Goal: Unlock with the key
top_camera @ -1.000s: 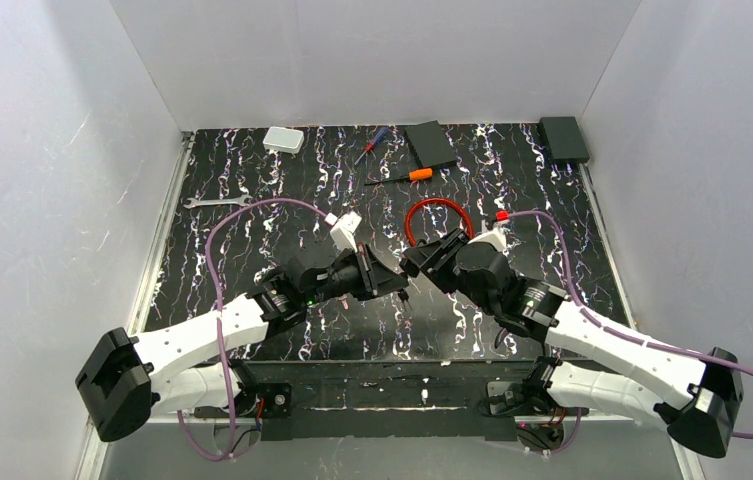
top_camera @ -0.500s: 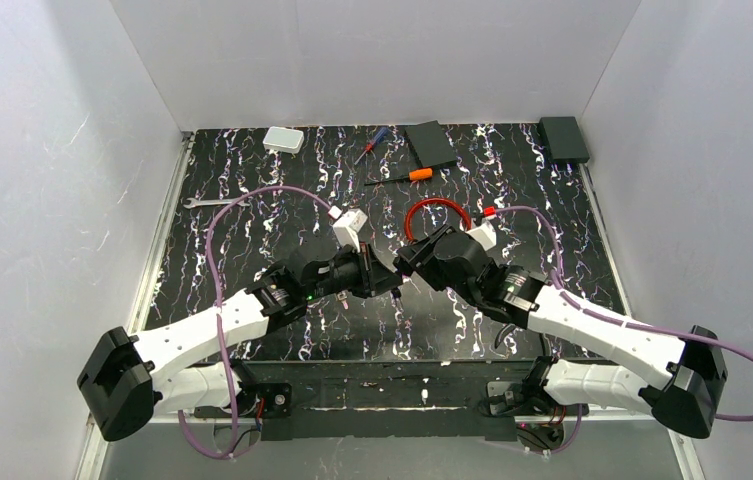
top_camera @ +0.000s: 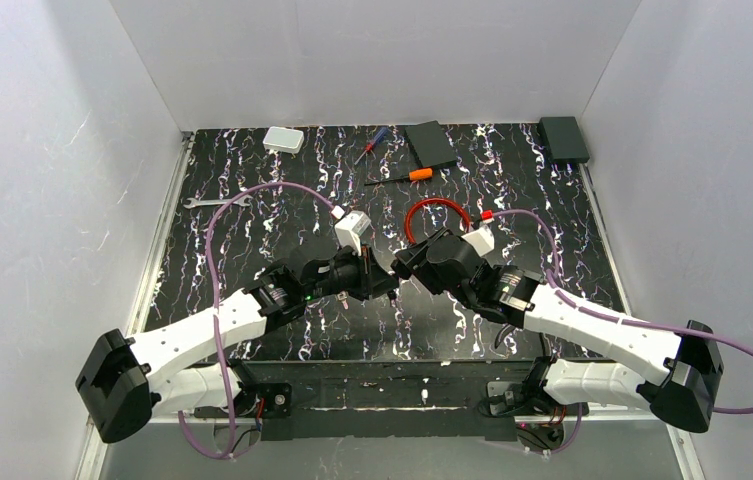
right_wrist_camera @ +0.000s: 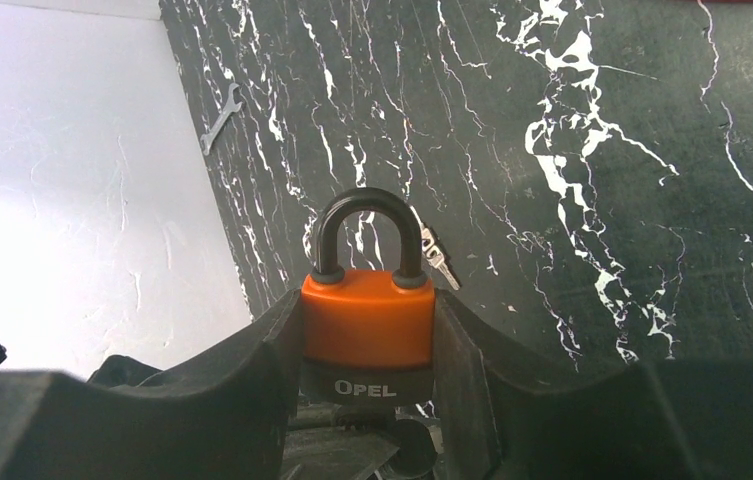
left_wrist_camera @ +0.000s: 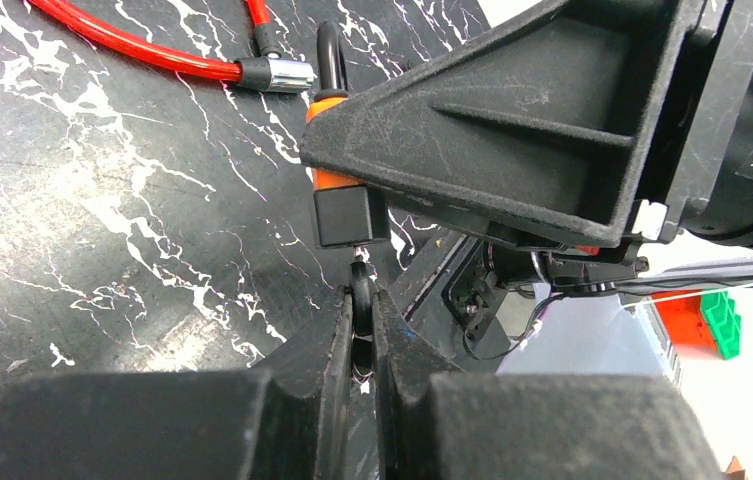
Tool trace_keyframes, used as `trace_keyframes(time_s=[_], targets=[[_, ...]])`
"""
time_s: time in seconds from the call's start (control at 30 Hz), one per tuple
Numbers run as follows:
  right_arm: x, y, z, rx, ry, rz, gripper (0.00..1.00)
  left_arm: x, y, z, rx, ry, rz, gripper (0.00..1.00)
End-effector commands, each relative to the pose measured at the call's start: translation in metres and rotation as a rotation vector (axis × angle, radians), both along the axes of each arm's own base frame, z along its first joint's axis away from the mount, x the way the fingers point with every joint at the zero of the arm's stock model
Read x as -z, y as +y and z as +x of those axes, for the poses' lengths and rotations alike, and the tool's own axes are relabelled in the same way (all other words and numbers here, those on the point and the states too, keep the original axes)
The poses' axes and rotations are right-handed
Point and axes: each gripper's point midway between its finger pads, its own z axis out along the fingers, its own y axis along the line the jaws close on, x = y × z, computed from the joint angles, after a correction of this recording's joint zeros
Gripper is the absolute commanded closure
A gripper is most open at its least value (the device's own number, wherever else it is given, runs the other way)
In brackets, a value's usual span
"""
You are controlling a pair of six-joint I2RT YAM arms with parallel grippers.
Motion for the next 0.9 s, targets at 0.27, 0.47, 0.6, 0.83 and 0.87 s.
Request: trace_keyframes(time_s=[0.27,0.47,0.6,0.83,0.87], targets=[[-0.011,0.036,-0.056,-0.237,0.102,0.09,0.99,-0.064,0.008,0.044,-0.152,-0.212,-0.106,1.0],[-0.005,0.034,-0.058,-0.221,0.126,0.085,0.99,-0.062,0.009,0.044,-0.141,-0.221,-0.082,1.0],[-0.003,0.034,-0.059,-0.219,0.131,0.085,0.99,-0.059,0.01,0.043,-0.134,-0.218,-0.056,1.0],[0.002,0.036,-0.06,-0.218,0.144,0.078,0.99,-0.053,0.012,0.041,-0.128,-0.206,-0.039,1.0],[0.002,0.036,-0.06,-0.218,0.145,0.078,0.99,-0.052,0.012,0.04,-0.127,-0.204,-0.039,1.0]])
